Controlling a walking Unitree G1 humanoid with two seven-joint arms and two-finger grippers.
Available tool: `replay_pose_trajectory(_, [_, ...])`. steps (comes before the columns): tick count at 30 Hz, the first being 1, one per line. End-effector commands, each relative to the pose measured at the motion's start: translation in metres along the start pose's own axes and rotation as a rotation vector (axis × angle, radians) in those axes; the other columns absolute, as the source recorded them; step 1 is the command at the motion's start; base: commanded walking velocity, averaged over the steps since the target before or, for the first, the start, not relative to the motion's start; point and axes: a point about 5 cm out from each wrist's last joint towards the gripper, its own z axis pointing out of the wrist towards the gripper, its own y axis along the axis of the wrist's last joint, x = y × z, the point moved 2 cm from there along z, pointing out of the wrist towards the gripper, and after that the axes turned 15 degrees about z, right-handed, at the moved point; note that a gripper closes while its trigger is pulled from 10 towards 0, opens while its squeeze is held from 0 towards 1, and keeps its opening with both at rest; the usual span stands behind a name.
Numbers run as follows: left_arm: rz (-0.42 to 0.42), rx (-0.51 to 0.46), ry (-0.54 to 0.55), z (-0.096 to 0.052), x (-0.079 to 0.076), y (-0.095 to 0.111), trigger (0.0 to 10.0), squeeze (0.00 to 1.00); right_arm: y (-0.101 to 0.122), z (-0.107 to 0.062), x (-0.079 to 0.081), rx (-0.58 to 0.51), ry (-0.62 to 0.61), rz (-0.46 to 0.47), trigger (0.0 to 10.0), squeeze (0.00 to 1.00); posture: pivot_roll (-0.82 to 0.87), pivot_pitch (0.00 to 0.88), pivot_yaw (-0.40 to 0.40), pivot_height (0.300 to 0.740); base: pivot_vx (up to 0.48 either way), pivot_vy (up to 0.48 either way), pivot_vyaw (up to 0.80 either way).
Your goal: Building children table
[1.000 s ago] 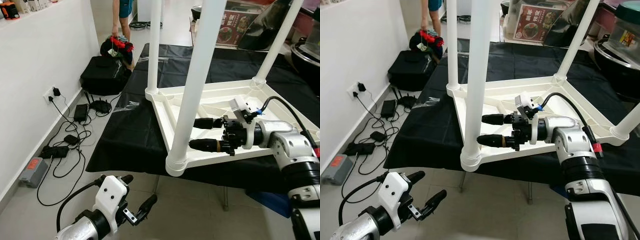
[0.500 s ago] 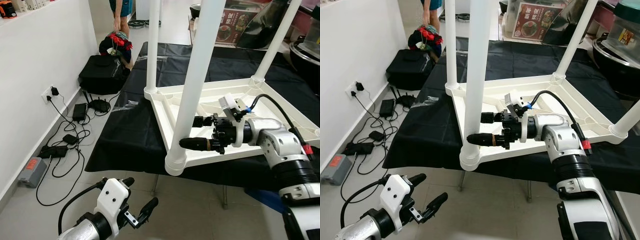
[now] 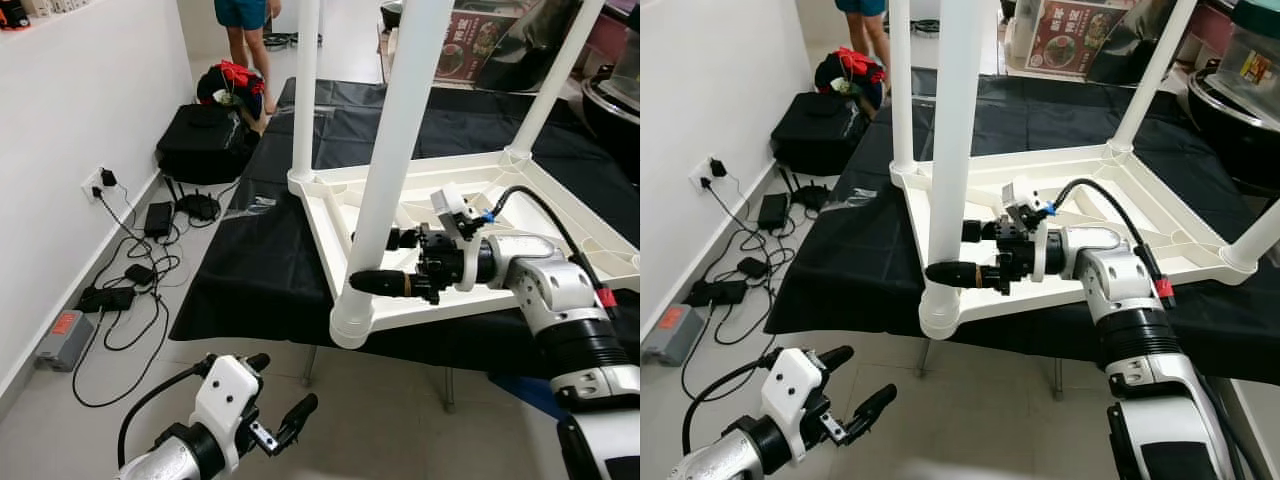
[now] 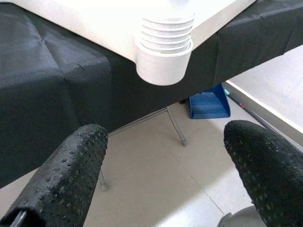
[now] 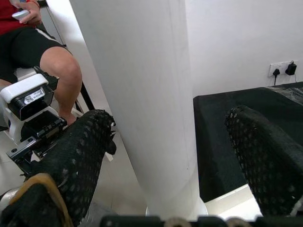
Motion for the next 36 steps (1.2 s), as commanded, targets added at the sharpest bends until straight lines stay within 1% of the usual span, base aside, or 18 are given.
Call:
replay_pose_trajectory(1, [0.001,0.003,-0.009,0.000,-0.003,-0.001,10.0,0.00,0.001,0.002,0.002,-0.020,0.012,-0.011,10.0,0.00,0.18,0.082,-0.058,0.740,0.000,0.000,0.00])
replay_pose_trajectory(6, [-0.001,0.004,-0.011,0.000,-0.003,-0.001,10.0,0.00,0.001,0.002,0.004,-0.030,0.019,-0.015,10.0,0.00,0.18,0.084,-0.055,0.740,0.000,0.000,0.00])
replay_pose_trajectory(9, [-0.002,0.005,-0.012,0.000,-0.003,-0.001,10.0,0.00,-0.001,0.005,0.009,-0.062,0.033,-0.022,10.0,0.00,0.18,0.084,-0.055,0.740,0.000,0.000,0.00])
replay_pose_trajectory(18, [-0.001,0.007,-0.013,-0.001,-0.002,-0.001,10.0,0.00,-0.005,0.009,0.013,-0.096,0.043,-0.018,10.0,0.00,0.19,0.085,-0.050,0.740,0.000,0.000,0.00])
replay_pose_trajectory(31, [0.000,0.007,-0.013,-0.001,-0.002,-0.002,10.0,0.00,-0.008,0.015,0.012,-0.156,0.003,-0.023,10.0,0.00,0.19,0.076,-0.047,0.740,0.000,0.000,0.00])
replay_pose_trajectory(36, [0.000,0.008,-0.015,-0.001,-0.003,-0.002,10.0,0.00,-0.009,0.015,0.011,-0.161,-0.006,-0.024,10.0,0.00,0.19,0.071,-0.047,0.740,0.000,0.000,0.00])
